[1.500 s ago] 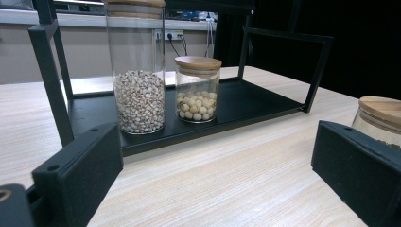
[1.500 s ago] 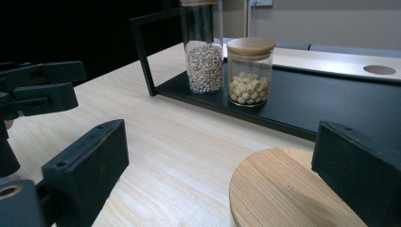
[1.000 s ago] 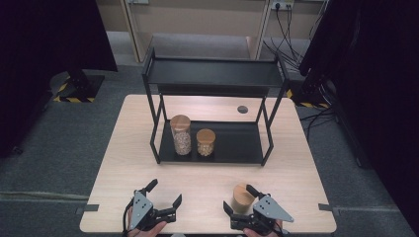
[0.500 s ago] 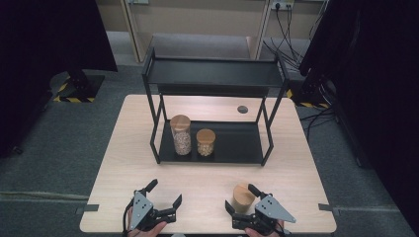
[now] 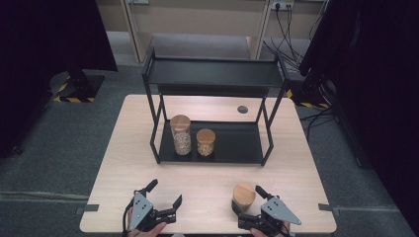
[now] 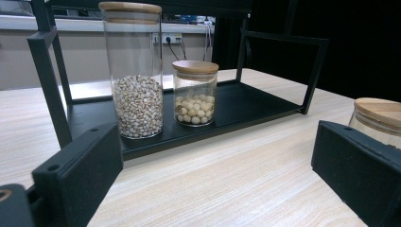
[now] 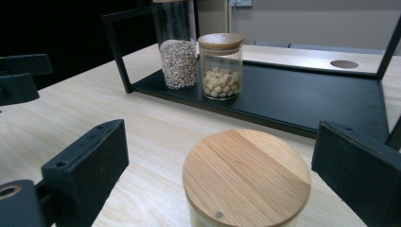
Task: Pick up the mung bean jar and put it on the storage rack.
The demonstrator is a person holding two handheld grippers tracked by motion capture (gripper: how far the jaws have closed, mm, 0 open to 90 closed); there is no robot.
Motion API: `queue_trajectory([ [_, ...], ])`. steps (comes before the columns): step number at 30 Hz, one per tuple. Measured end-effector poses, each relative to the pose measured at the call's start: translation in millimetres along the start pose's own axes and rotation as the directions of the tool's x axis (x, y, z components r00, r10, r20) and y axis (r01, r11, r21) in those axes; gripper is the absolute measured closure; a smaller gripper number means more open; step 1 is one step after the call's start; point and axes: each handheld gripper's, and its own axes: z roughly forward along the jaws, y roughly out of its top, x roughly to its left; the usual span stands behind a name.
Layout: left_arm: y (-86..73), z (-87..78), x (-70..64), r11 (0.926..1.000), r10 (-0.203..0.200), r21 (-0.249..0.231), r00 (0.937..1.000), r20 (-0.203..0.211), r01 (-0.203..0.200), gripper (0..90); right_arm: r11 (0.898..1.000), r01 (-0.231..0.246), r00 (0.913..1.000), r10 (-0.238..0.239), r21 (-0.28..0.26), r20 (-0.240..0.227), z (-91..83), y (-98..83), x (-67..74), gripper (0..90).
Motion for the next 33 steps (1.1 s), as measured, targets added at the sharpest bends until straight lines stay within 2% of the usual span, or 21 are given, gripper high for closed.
queue_trajectory([
  [15, -0.1, -0.5, -0.1, 1.0000, 0.001, -0.006, 1.0000, 0.001, -0.001, 2.3, 0.999, 0.012, 0.9989, -0.014, 0.036, 0.045, 2.7, -3.8, -0.5, 4.9],
  [33, -0.3, 0.0, -0.1, 1.0000, -0.001, -0.006, 1.0000, 0.004, 0.001, 2.4, 0.996, 0.015, 0.9986, -0.020, 0.091, 0.050, 13.3, -6.7, -2.7, 7.0],
])
